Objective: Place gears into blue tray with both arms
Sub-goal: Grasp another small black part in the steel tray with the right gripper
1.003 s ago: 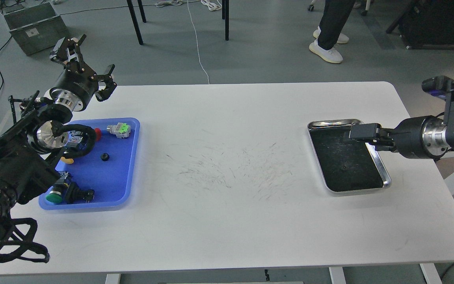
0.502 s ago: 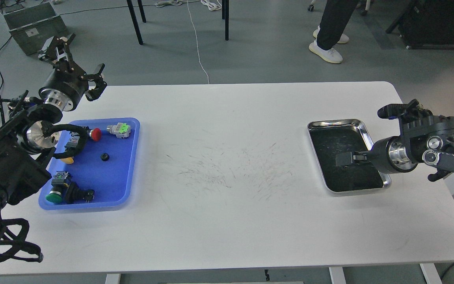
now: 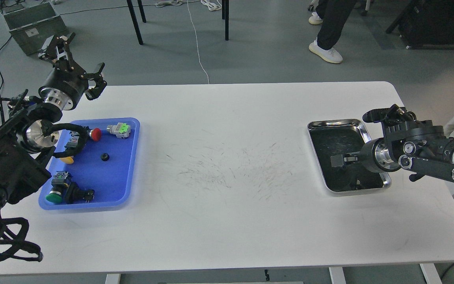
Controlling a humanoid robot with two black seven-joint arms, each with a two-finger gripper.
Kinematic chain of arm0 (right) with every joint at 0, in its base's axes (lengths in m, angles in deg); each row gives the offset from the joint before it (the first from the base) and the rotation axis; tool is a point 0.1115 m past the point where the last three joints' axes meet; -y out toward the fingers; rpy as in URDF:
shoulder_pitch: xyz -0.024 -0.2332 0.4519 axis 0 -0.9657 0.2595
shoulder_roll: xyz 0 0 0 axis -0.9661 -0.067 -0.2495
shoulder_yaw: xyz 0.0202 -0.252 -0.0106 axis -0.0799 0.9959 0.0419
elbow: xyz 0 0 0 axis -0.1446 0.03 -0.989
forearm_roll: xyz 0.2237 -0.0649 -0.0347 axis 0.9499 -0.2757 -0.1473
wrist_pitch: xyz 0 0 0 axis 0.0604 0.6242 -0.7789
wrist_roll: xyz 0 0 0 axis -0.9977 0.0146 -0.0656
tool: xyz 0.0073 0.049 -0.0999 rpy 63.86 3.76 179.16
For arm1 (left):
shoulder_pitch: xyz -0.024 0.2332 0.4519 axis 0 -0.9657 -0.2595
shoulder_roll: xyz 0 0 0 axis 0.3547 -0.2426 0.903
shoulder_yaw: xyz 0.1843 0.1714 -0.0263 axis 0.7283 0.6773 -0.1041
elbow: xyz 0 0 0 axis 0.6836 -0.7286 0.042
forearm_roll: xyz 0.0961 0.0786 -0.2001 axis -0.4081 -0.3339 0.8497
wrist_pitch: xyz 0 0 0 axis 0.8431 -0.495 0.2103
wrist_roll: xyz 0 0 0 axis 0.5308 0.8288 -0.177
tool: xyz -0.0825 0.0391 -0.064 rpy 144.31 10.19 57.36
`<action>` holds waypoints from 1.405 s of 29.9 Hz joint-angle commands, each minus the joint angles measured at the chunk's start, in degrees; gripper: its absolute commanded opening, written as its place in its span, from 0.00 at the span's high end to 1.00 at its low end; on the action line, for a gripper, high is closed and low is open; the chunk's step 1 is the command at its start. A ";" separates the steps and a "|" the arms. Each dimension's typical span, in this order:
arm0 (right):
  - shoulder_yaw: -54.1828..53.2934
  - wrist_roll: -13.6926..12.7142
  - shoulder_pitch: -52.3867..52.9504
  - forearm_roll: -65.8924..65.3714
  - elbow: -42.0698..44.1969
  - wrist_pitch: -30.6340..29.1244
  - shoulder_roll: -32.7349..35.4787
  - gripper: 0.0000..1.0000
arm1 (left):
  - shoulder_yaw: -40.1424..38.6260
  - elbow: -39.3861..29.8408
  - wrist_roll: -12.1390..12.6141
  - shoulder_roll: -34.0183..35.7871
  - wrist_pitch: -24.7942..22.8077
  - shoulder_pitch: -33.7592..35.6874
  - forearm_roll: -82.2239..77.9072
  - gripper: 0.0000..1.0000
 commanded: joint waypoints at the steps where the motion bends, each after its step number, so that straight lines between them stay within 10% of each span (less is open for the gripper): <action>1: 0.05 0.09 -0.58 0.00 0.59 0.01 -0.97 0.15 | 0.00 0.00 0.03 0.24 0.00 0.01 0.00 0.02; 22: 2.07 0.18 -1.20 0.00 2.00 0.01 -1.41 0.47 | 0.00 0.00 0.03 0.42 0.00 0.01 0.00 0.02; 28: 2.07 0.18 -1.37 -0.08 3.14 0.01 -1.58 0.67 | 0.00 0.00 0.03 0.51 0.00 0.01 0.00 0.02; 31: 2.07 0.53 -1.73 -0.17 3.49 0.01 -1.76 0.99 | 0.00 0.00 0.03 0.51 0.00 0.01 0.00 0.02; 42: 1.72 0.79 -0.68 0.09 2.79 0.97 -1.23 0.99 | 0.00 0.00 0.03 1.29 0.09 0.10 0.00 0.02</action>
